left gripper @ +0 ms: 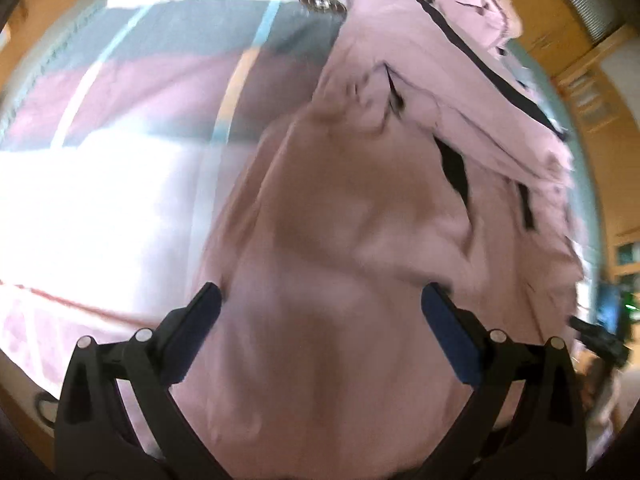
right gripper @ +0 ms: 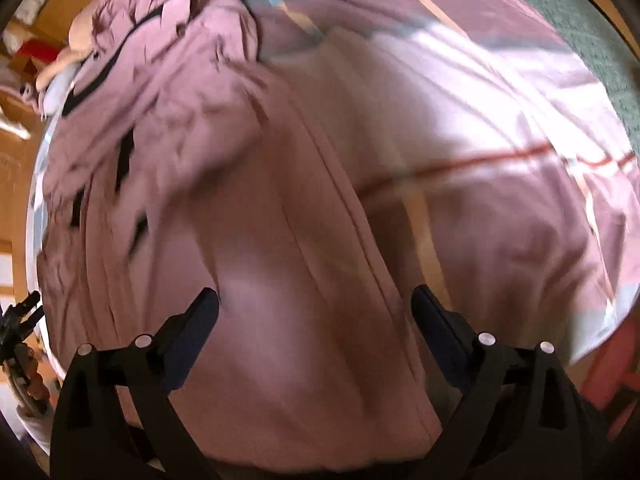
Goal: Fold large clothes
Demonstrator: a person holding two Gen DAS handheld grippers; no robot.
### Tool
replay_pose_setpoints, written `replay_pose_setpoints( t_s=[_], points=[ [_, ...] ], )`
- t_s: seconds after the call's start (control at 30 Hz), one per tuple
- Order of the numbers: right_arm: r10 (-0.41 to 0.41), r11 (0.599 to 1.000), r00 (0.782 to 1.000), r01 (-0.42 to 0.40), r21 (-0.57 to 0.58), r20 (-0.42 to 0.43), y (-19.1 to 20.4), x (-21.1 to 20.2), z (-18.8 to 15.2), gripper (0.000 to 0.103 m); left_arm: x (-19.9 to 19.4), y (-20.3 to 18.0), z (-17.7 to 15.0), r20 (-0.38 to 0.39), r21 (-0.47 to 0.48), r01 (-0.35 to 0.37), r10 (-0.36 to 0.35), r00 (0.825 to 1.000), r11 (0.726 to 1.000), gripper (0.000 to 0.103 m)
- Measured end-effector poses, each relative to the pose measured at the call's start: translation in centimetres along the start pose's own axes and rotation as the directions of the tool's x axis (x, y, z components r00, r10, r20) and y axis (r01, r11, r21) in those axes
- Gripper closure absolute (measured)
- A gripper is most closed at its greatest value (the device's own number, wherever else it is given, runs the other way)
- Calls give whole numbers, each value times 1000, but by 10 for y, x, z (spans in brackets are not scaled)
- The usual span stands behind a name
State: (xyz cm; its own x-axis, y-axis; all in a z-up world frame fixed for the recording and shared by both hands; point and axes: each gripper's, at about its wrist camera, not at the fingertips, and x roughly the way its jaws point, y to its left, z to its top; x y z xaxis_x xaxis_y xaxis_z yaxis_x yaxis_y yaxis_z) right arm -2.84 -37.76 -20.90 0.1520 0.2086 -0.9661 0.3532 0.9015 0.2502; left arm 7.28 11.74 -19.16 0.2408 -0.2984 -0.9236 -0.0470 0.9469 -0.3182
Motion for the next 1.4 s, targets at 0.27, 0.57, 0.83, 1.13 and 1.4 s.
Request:
replay_pose_setpoints(
  t_s=[0.27, 0.57, 0.83, 1.13, 1.4],
  points=[
    [87, 995, 995, -89, -37, -37, -1, 11, -38, 52, 12, 38, -49, -113, -55, 73, -79, 990, 996, 40],
    [270, 962, 959, -265, -61, 86, 11, -57, -47, 94, -39, 27, -60, 7, -47, 203, -202, 979, 978, 90],
    [363, 929, 919, -345, -136, 153, 8, -118, -75, 95, -92, 25, -87, 95, 9, 236, -236, 967, 972, 92],
    [158, 986, 987, -156, -56, 26, -26, -62, -65, 81, -62, 67, -101, -18, -107, 107, -109, 994, 989, 66],
    [-48, 998, 937, 56, -13, 347, -28, -119, -27, 24, -144, 65, -73, 327, -124, -83, 119, 937, 989, 32]
  ],
)
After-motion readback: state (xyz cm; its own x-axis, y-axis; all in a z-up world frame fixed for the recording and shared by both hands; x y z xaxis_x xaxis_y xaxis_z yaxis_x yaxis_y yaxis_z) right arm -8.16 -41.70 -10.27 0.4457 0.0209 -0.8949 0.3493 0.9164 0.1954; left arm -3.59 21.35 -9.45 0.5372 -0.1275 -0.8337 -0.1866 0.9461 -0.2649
